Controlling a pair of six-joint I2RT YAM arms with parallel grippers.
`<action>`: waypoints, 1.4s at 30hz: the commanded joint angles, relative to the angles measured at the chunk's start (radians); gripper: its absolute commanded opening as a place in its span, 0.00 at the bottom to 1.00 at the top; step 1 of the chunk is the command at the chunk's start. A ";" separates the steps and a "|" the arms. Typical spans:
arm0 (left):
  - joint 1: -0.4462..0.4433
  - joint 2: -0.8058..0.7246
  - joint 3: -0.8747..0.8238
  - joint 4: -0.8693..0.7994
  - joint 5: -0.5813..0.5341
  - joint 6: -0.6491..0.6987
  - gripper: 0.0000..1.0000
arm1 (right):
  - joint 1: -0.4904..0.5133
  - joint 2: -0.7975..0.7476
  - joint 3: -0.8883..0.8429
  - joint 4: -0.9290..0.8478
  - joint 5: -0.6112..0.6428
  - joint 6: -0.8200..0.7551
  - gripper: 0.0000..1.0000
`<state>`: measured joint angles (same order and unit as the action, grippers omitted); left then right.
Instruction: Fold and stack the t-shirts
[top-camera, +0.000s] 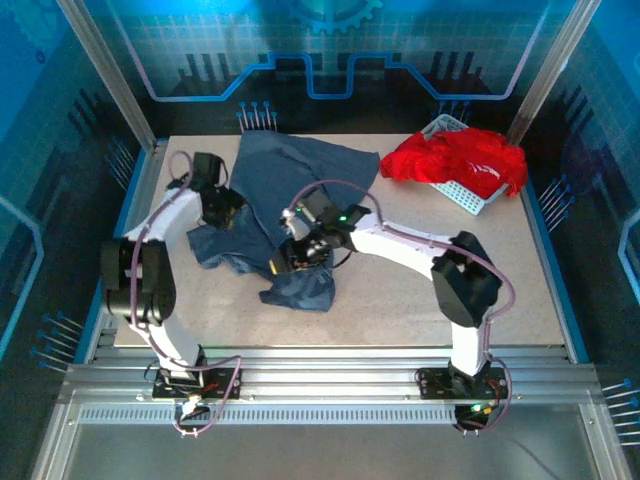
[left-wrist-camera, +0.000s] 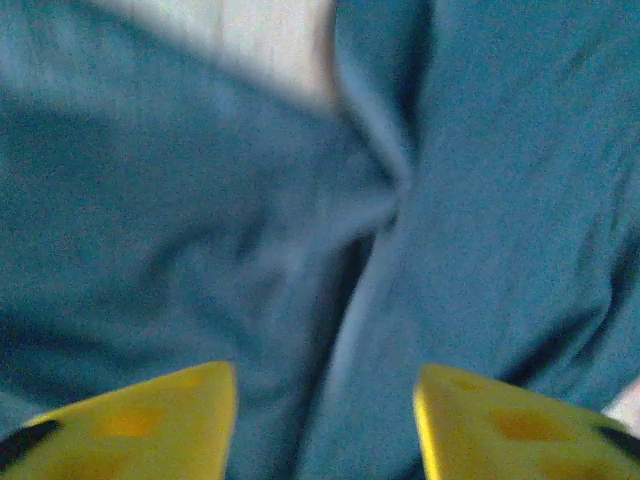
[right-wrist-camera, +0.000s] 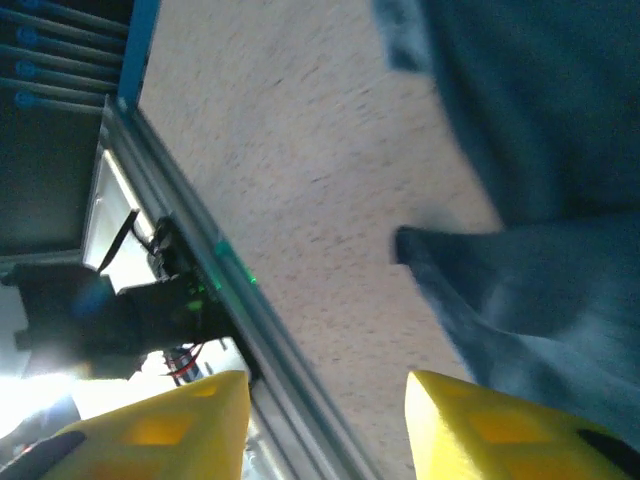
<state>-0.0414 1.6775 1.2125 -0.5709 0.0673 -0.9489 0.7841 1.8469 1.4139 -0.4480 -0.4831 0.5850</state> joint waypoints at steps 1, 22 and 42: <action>-0.094 -0.092 -0.181 -0.059 0.095 -0.141 0.64 | -0.157 -0.185 -0.112 0.059 0.095 0.047 0.59; -0.036 0.222 -0.041 -0.071 -0.072 -0.112 0.06 | -0.443 0.733 0.904 -0.628 0.501 0.093 0.37; 0.198 0.115 0.207 -0.266 -0.122 0.142 0.62 | -0.322 0.198 0.202 -0.438 0.446 0.247 0.18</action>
<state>0.0875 1.9186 1.5421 -0.7879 -0.0505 -0.7635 0.5137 2.0876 1.5951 -0.8879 -0.0704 0.8791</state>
